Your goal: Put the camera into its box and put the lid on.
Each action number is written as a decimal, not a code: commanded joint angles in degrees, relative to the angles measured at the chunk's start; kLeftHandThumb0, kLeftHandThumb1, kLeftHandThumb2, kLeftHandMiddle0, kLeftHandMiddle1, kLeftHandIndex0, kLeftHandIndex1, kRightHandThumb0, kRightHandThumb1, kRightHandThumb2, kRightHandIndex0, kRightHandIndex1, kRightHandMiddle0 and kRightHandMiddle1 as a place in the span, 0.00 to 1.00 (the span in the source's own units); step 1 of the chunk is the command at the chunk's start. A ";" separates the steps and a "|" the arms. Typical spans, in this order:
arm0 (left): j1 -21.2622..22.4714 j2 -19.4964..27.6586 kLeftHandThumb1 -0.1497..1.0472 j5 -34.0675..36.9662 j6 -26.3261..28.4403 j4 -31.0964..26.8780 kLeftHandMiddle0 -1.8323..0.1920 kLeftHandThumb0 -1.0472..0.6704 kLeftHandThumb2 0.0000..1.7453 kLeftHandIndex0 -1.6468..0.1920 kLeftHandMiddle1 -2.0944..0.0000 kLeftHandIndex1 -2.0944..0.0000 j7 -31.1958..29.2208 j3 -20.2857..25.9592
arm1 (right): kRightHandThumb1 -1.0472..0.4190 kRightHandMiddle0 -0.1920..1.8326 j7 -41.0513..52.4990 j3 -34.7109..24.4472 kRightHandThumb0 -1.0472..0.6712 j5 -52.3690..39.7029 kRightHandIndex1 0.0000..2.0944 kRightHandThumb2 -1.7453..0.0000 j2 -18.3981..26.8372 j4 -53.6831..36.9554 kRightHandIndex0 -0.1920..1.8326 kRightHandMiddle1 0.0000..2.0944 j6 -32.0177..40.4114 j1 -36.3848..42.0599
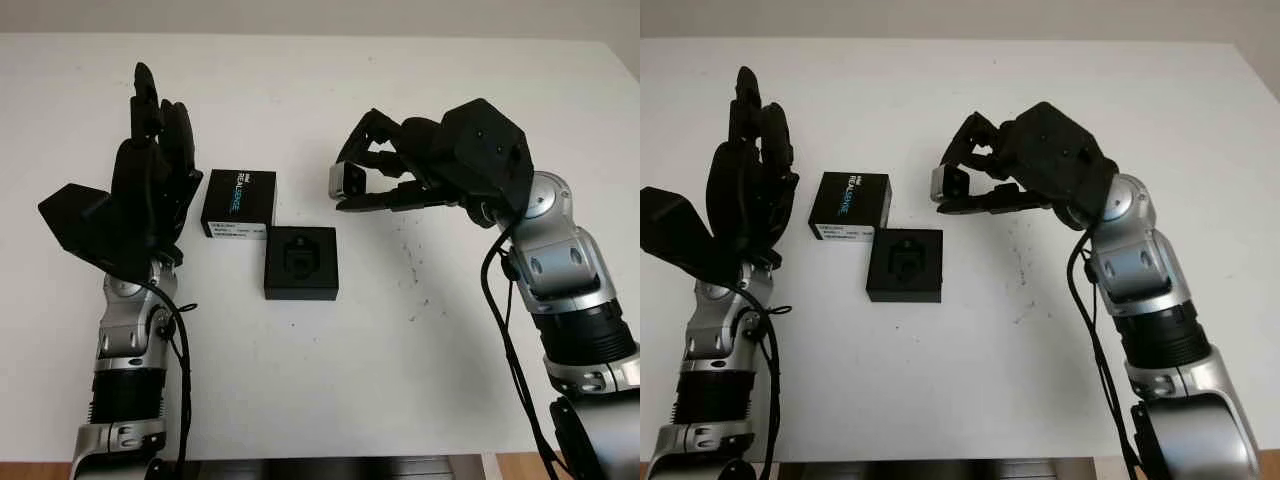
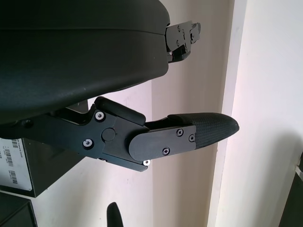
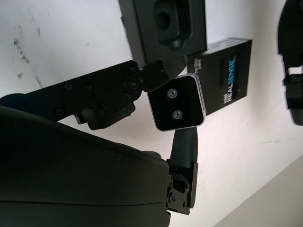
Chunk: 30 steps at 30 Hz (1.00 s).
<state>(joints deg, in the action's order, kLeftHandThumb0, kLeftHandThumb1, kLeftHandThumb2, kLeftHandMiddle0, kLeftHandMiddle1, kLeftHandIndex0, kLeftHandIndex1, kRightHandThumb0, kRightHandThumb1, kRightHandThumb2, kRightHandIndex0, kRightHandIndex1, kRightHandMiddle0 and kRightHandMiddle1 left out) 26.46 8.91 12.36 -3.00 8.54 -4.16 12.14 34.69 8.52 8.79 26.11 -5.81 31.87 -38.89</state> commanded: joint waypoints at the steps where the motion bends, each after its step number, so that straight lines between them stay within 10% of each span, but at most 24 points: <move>1: -0.35 -0.18 1.00 0.11 -0.40 -0.82 1.00 0.18 0.31 1.00 1.00 1.00 -0.31 -0.10 | 0.00 0.05 -0.39 0.24 0.40 -0.12 0.02 0.90 0.44 -3.24 0.21 1.00 -0.34 1.65; 30: 0.04 -0.72 1.00 -0.09 -1.49 -0.02 1.00 0.19 0.31 1.00 1.00 1.00 -0.16 0.16 | 0.00 0.10 1.00 6.86 0.37 -1.09 0.01 0.90 -2.78 -0.02 0.18 1.00 -4.63 1.16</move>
<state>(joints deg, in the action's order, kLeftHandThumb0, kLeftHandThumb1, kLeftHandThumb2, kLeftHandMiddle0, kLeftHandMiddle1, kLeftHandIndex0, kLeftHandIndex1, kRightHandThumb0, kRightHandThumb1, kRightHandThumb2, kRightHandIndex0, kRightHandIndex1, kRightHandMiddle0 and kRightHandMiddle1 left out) 26.47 8.33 12.40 -3.86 8.57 -4.44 12.23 35.64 15.20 7.91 23.67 -5.64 27.89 -36.92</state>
